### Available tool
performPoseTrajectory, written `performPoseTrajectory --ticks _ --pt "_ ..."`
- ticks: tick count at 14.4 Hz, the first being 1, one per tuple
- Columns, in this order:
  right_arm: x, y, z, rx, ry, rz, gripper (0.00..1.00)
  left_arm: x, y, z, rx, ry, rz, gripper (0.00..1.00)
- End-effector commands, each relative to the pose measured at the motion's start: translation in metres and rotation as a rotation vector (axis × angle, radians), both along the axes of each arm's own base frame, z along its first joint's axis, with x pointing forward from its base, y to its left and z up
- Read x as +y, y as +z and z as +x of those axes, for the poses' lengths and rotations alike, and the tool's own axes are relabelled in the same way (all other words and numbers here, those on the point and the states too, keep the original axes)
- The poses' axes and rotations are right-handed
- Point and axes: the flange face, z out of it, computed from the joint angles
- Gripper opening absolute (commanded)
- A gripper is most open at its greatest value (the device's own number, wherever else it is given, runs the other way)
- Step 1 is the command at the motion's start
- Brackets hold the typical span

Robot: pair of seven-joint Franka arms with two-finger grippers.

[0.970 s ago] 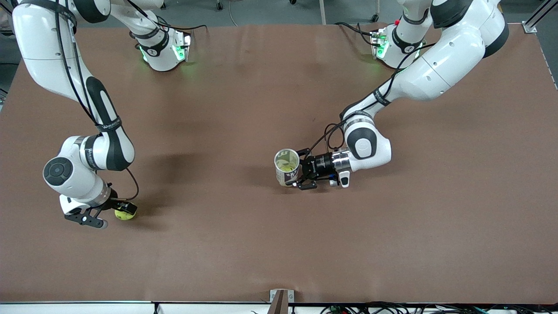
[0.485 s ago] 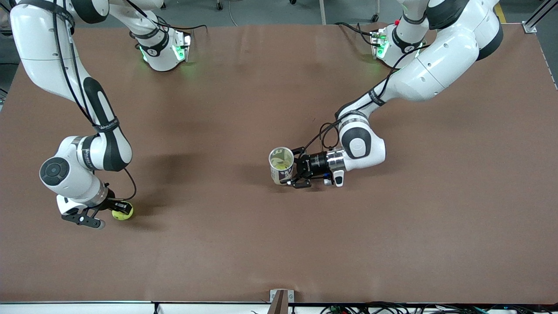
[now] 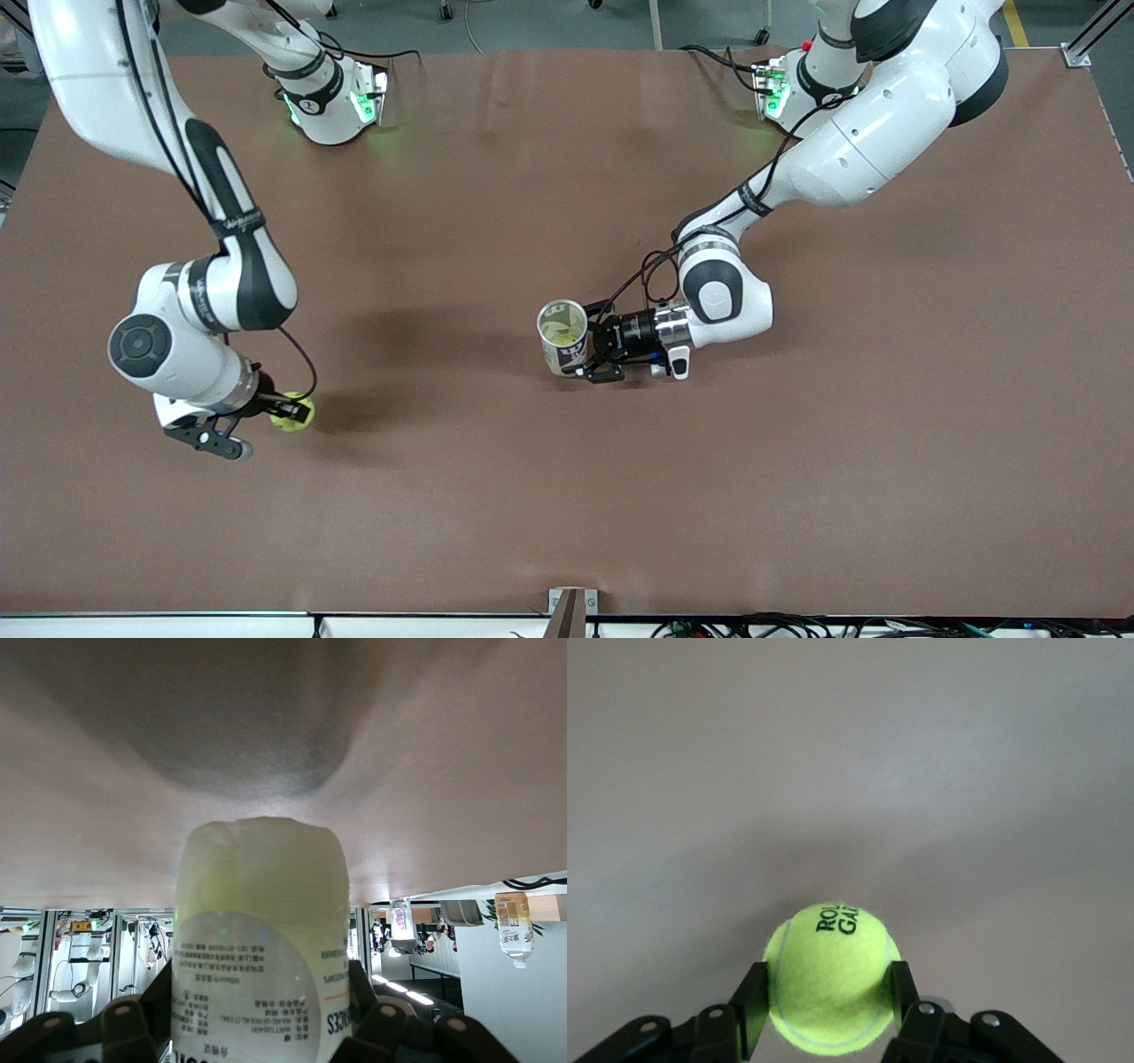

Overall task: Insert tennis ball vertically with right arm
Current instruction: 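Carry the second ball to the can opening with the right gripper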

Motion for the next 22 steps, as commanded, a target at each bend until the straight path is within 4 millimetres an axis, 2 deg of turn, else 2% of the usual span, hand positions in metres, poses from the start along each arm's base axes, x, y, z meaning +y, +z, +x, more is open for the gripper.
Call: performPoseTrajectory --ticks 1,5,6,9,13,18,22 --pt "0.044 0.048 -0.016 0.039 -0.08 0.044 0.01 -0.006 0.003 0.006 -0.019 0.017 -0.019 0.76" --pt "0.141 0.131 -0.032 0.091 -0.273 0.182 0.01 -0.005 0.004 0.007 -0.021 0.019 -0.02 0.76" --pt "0.171 0.144 -0.04 0.091 -0.32 0.198 0.01 -0.005 0.003 0.006 -0.019 0.019 -0.019 0.76" --pt "0.237 0.18 -0.06 0.072 -0.426 0.24 0.01 -0.004 0.004 0.007 -0.021 0.021 -0.02 0.76" --pt "0.306 0.21 -0.086 0.066 -0.54 0.296 0.01 -0.004 0.003 0.007 -0.021 0.02 -0.018 0.76" --pt "0.358 0.184 -0.099 0.068 -0.57 0.323 0.01 -0.005 0.004 0.007 -0.023 0.018 -0.019 0.77" --pt "0.37 0.16 -0.099 0.055 -0.565 0.307 0.01 -0.005 0.004 0.007 -0.023 0.018 -0.019 0.77"
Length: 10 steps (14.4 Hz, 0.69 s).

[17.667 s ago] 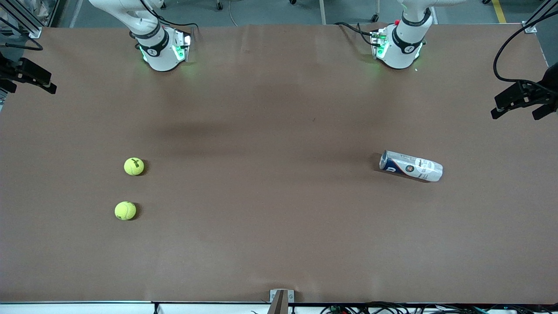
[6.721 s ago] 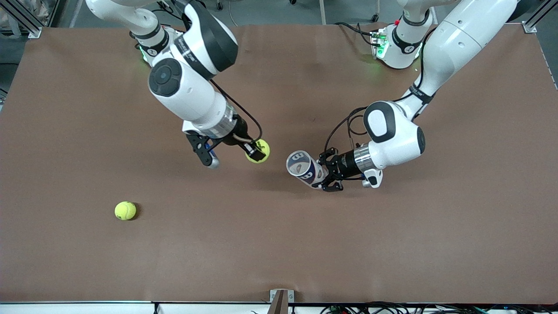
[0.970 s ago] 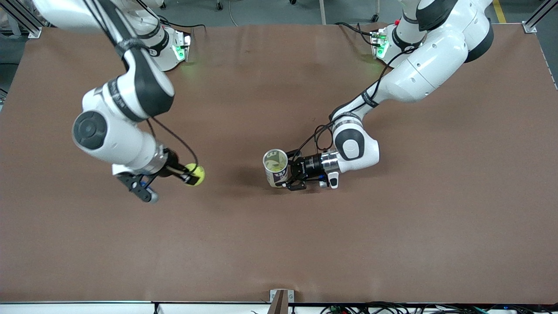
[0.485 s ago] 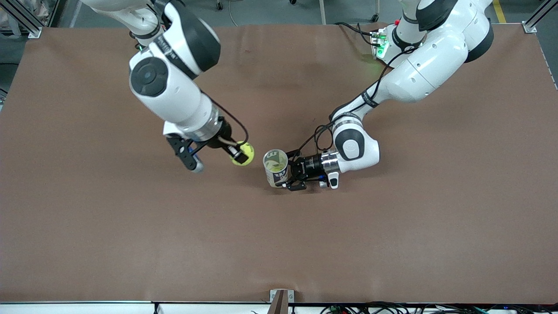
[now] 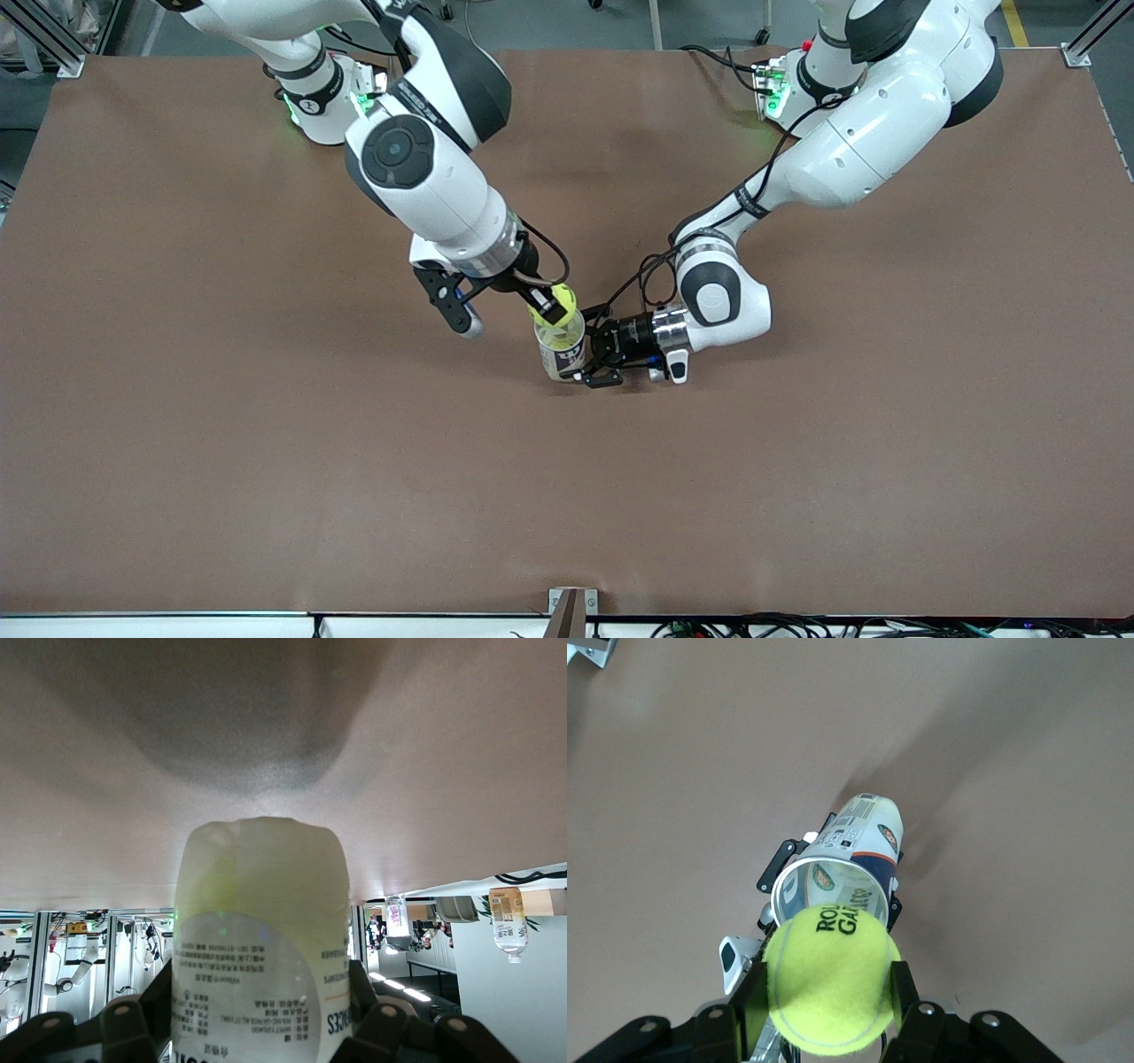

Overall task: Insert tennis ball vertically with right arm
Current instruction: 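Carry the second ball to the can opening with the right gripper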

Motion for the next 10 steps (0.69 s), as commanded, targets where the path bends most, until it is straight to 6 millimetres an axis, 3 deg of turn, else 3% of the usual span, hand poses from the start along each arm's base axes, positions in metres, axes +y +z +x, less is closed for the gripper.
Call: performPoseTrajectory --ticks 1,4,6,8,10 --pt "0.005 -0.008 0.006 -0.018 -0.013 -0.011 0.01 -0.002 0.001 0.003 -0.012 0.016 -0.016 0.77" --pt "0.006 -0.02 0.009 -0.015 -0.012 -0.016 0.06 -0.002 0.001 0.003 -0.014 0.015 -0.016 0.77" --pt "0.006 -0.026 0.01 -0.011 -0.013 -0.019 0.29 -0.003 0.002 0.003 -0.012 0.015 -0.017 0.77" --pt "0.006 -0.025 0.01 -0.025 -0.008 -0.027 1.0 -0.002 0.001 0.003 -0.012 0.016 -0.016 0.77" --pt "0.005 -0.023 0.012 -0.033 -0.007 -0.029 1.0 -0.003 0.002 0.003 -0.013 0.014 -0.017 0.77"
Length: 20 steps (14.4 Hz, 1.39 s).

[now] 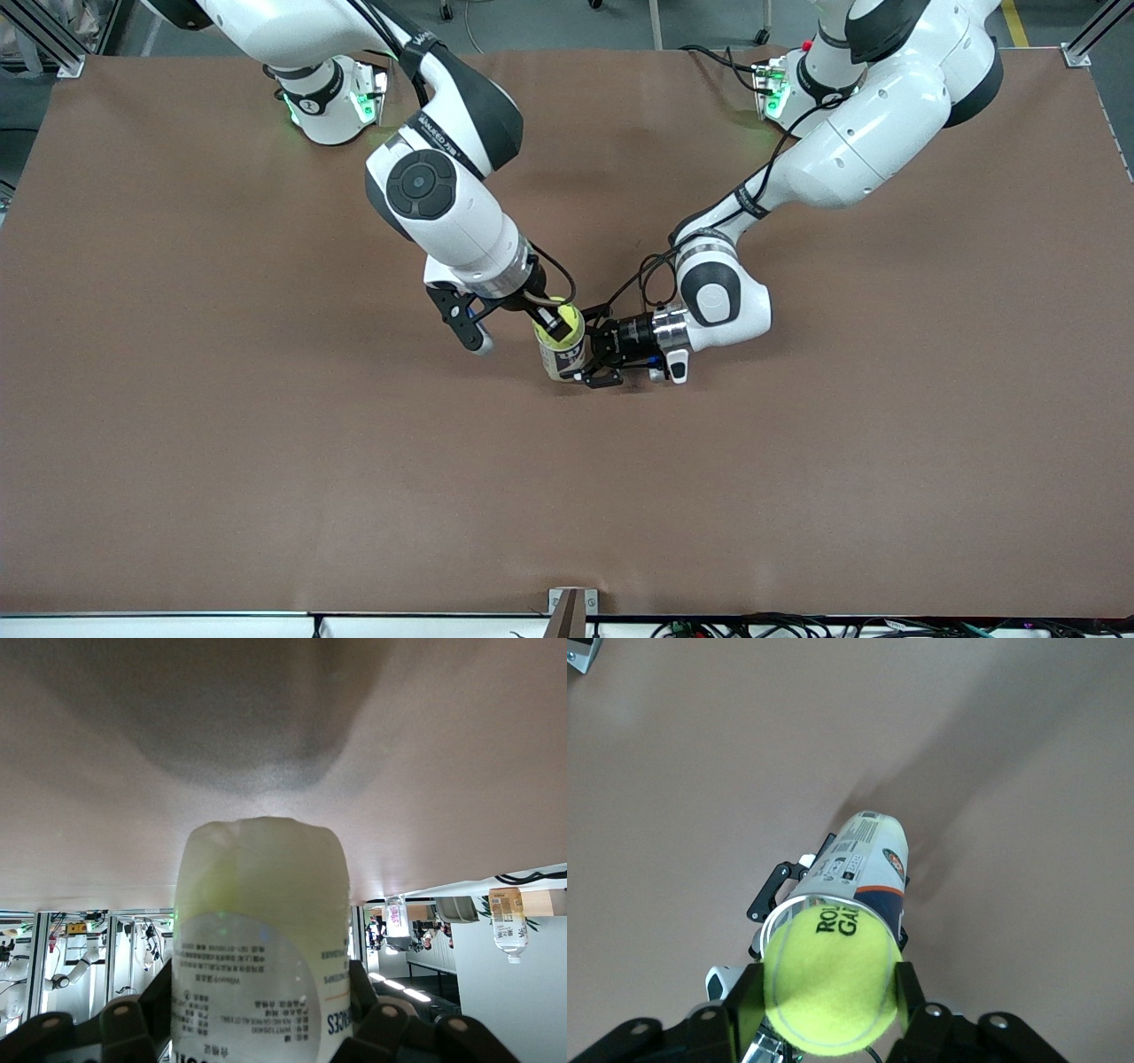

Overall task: Insert tennis ball vertically with right arm
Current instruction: 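Release the ball into the can and withdraw the right gripper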

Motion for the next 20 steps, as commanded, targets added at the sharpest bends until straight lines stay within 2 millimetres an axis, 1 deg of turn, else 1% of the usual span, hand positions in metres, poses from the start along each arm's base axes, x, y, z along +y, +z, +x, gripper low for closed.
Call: performPoseTrajectory --ticks 1,2,3,5,7,9,10,12,13,14,15,16,18,20 --pt "-0.006 0.005 0.009 -0.017 -0.014 -0.011 1.0 -0.003 0.002 0.003 -0.014 0.015 -0.016 0.77" --pt "-0.019 0.006 0.018 -0.023 -0.017 -0.021 1.0 -0.003 0.002 0.003 -0.015 0.014 -0.016 0.77" --pt "-0.045 0.006 0.033 -0.026 -0.018 -0.041 1.0 -0.003 0.002 0.003 -0.013 0.014 -0.018 0.77" --pt "-0.089 0.004 0.054 -0.025 0.067 -0.081 1.0 -0.002 0.002 0.004 -0.014 0.016 -0.016 0.77" --pt "-0.142 0.0 0.073 -0.013 0.207 -0.122 1.0 -0.003 0.002 0.003 -0.016 0.013 -0.016 0.77" --pt "-0.212 0.007 0.091 0.002 0.318 -0.144 1.0 -0.003 0.0 0.002 -0.011 0.013 -0.015 0.77" --pt "-0.242 0.008 0.094 0.025 0.39 -0.157 1.0 0.001 -0.003 0.004 -0.008 0.02 -0.011 0.77" --pt "-0.317 0.014 0.102 0.043 0.509 -0.176 1.0 0.003 -0.007 0.003 -0.003 0.022 -0.006 0.77" --pt "-0.349 0.017 0.103 0.052 0.585 -0.198 1.0 0.005 -0.011 0.004 0.002 0.026 -0.004 0.77" --pt "-0.376 0.019 0.103 0.058 0.66 -0.235 1.0 0.008 -0.017 0.004 0.009 0.028 0.002 0.77" --pt "-0.398 0.021 0.103 0.072 0.732 -0.275 1.0 0.008 -0.018 0.004 0.01 0.027 0.002 0.77" --pt "-0.418 0.031 0.1 0.078 0.795 -0.312 1.0 0.01 -0.022 0.004 0.014 0.029 0.006 0.77" --pt "-0.458 0.043 0.096 0.081 0.857 -0.309 1.0 0.01 -0.023 0.003 0.015 0.028 0.007 0.77" --pt "-0.49 0.058 0.09 0.073 0.92 -0.305 1.0 0.01 -0.025 0.002 0.019 0.028 0.007 0.77"
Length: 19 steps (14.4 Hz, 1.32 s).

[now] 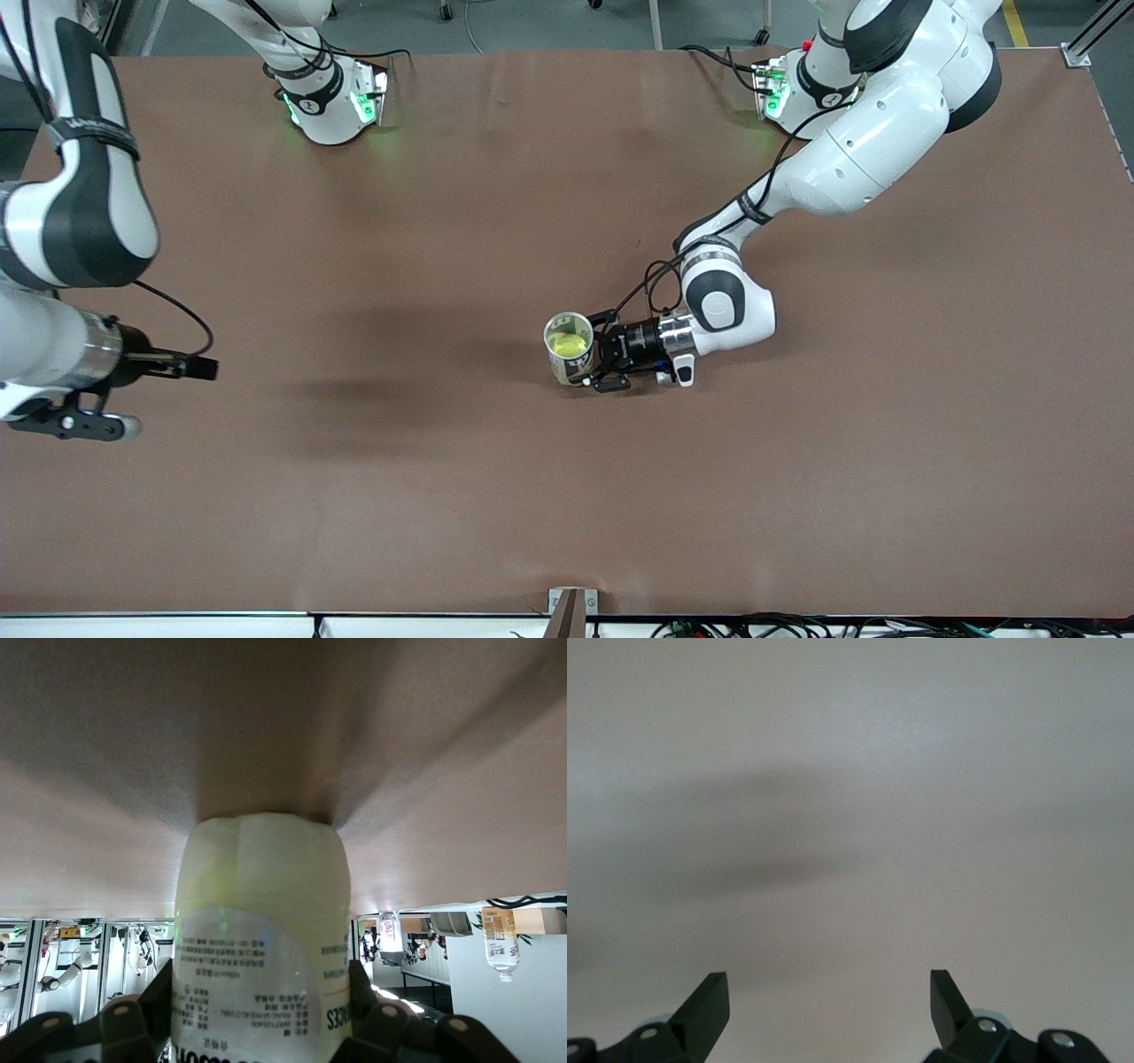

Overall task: Insert tennis ball vertically with right arm
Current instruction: 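Release the ball into the can and withdraw the right gripper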

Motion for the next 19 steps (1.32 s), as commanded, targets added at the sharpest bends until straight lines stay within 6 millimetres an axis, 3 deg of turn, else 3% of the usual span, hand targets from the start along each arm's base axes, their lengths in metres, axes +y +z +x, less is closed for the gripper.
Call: performPoseTrajectory --ticks 1,3,6,8,11,13,15,17,19 --pt "-0.036 0.023 -0.013 -0.001 0.053 -0.003 1.0 -0.003 -0.003 0.001 -0.003 0.014 -0.011 0.84" --pt "-0.043 0.026 -0.017 0.019 0.047 -0.011 1.0 -0.003 -0.003 0.001 -0.003 0.015 -0.012 1.0" --pt "-0.039 0.046 -0.013 -0.021 0.04 -0.011 1.0 -0.004 0.004 0.009 -0.013 0.024 -0.02 1.0" --pt "-0.019 0.048 -0.013 -0.018 0.025 0.009 1.0 -0.003 0.009 0.011 -0.019 0.027 -0.021 1.0" --pt "0.003 0.072 -0.029 -0.006 -0.01 0.015 1.0 0.003 0.008 0.01 -0.015 0.03 -0.014 1.0" --pt "0.002 0.081 -0.033 -0.012 0.03 0.054 1.0 0.004 0.006 0.006 -0.013 0.024 -0.01 1.0" --pt "-0.016 0.083 -0.033 -0.013 0.099 0.073 1.0 0.006 0.006 0.002 -0.013 0.016 -0.003 1.0" --pt "0.007 0.089 -0.036 -0.009 0.133 0.064 1.0 0.009 0.007 -0.002 -0.009 0.011 0.001 1.0" --pt "0.012 0.097 -0.044 0.008 0.136 0.08 1.0 0.018 0.008 -0.003 -0.001 0.018 0.007 1.0"
